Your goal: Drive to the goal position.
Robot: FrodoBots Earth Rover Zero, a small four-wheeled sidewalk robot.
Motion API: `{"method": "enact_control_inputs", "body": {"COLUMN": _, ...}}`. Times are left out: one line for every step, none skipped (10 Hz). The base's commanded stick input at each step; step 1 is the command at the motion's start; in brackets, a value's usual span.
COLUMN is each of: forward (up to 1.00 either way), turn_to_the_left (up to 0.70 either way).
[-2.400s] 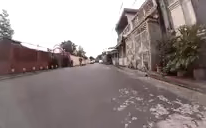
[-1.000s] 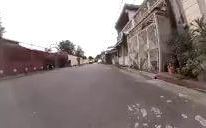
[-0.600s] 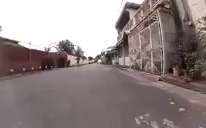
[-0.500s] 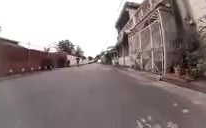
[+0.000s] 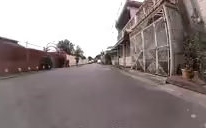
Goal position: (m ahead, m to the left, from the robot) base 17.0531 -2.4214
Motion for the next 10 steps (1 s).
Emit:
{"method": "enact_control_inputs", "body": {"forward": 0.70, "turn_to_the_left": 0.00}}
{"method": "enact_control_inputs", "body": {"forward": 0.70, "turn_to_the_left": 0.00}}
{"method": "enact_control_inputs", "body": {"forward": 0.70, "turn_to_the_left": 0.00}}
{"method": "enact_control_inputs", "body": {"forward": 0.70, "turn_to_the_left": 0.00}}
{"method": "enact_control_inputs", "body": {"forward": 0.70, "turn_to_the_left": 0.00}}
{"method": "enact_control_inputs", "body": {"forward": 0.70, "turn_to_the_left": 0.00}}
{"method": "enact_control_inputs", "body": {"forward": 0.70, "turn_to_the_left": 0.00}}
{"method": "enact_control_inputs", "body": {"forward": 0.70, "turn_to_the_left": 0.00}}
{"method": "enact_control_inputs", "body": {"forward": 0.70, "turn_to_the_left": 0.00}}
{"method": "enact_control_inputs", "body": {"forward": 0.70, "turn_to_the_left": 0.00}}
